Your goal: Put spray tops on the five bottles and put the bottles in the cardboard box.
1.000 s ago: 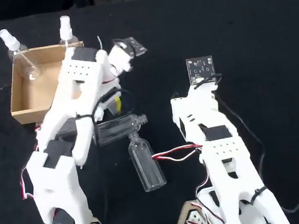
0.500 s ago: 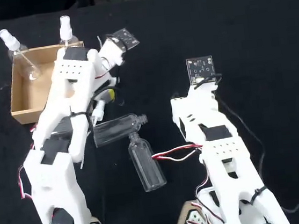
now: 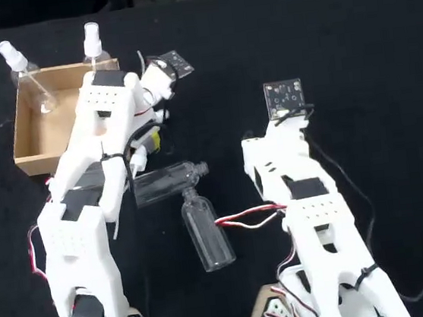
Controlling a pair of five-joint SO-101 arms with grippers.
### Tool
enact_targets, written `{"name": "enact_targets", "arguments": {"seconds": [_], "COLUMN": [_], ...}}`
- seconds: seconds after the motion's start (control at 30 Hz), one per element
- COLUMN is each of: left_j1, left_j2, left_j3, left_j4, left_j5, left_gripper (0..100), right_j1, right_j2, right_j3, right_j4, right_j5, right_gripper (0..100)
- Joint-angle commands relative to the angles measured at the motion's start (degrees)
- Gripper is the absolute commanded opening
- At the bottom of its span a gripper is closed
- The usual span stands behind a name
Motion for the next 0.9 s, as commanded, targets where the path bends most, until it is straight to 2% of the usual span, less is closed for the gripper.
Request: {"name": "enact_targets", "arguments": {"seconds": [0.0, 0.03, 0.07, 0.3, 0.47, 0.63, 0.8, 0.87], "left_j1": [3.74, 4.35, 4.79, 4.88, 4.79, 4.53, 4.70, 4.44], "left_j2": [-0.53, -0.53, -0.53, -3.16, -5.45, -0.97, 4.48, 4.92], "left_j3": [-3.38, -3.38, -3.38, -6.55, -6.29, -6.29, -6.90, -6.90], "left_j4": [3.69, 4.22, 4.57, 4.66, 4.57, 4.57, 4.13, 4.04], "left_j5": [-0.09, -0.09, 0.00, 5.71, 6.33, 6.33, 6.42, 6.42], "left_gripper": [8, 3, 3, 3, 3, 3, 17, 17], "right_j1": [1.05, 1.05, 1.05, 0.97, 0.97, 0.88, 0.88, 0.88], "right_j2": [-0.04, -0.04, -0.04, -0.13, -0.13, -0.13, -0.13, -0.13], "right_j3": [-0.57, -0.57, -0.57, -0.57, -0.57, -0.57, -0.57, -0.57], "right_j4": [-1.49, -1.49, -1.49, -1.49, -1.49, -1.49, -1.49, -1.49], "right_j5": [0.44, 0.44, 0.44, 0.44, 0.44, 0.44, 0.44, 0.44], "right_gripper": [11.4, 11.4, 11.4, 11.4, 11.4, 11.4, 11.4, 11.4]}}
